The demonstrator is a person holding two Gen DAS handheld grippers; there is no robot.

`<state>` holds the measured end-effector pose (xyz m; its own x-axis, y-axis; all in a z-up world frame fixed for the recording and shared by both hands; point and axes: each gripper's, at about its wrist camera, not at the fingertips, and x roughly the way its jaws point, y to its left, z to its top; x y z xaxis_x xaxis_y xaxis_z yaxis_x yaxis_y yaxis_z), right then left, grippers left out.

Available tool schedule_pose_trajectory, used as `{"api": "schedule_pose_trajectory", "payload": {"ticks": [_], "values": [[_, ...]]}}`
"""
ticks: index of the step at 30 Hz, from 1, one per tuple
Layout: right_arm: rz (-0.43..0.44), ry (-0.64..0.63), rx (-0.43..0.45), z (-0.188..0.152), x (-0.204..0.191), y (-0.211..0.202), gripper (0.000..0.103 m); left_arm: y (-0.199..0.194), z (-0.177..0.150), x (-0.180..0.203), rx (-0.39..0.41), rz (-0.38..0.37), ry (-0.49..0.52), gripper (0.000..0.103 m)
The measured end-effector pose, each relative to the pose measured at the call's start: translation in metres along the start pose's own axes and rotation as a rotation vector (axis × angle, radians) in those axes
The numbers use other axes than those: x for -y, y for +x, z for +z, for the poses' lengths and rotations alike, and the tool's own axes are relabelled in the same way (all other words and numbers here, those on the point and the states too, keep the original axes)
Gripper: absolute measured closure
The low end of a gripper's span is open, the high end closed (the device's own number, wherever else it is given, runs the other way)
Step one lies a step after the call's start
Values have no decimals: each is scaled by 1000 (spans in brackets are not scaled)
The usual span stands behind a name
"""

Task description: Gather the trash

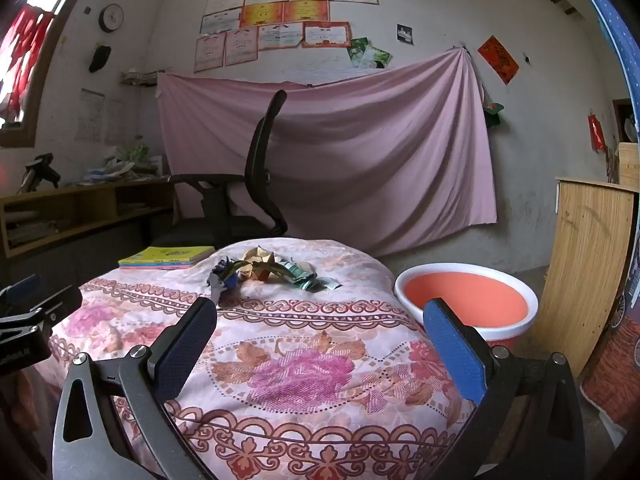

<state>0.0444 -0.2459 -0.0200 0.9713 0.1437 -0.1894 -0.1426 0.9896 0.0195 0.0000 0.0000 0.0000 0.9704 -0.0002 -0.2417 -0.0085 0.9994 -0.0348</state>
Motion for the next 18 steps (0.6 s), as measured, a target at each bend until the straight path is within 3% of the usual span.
{"api": "schedule_pose_trajectory", "payload": {"ticks": [18], "values": [[1, 3, -6, 0, 1, 0, 0, 1, 0, -1, -6, 0, 3, 2]]}}
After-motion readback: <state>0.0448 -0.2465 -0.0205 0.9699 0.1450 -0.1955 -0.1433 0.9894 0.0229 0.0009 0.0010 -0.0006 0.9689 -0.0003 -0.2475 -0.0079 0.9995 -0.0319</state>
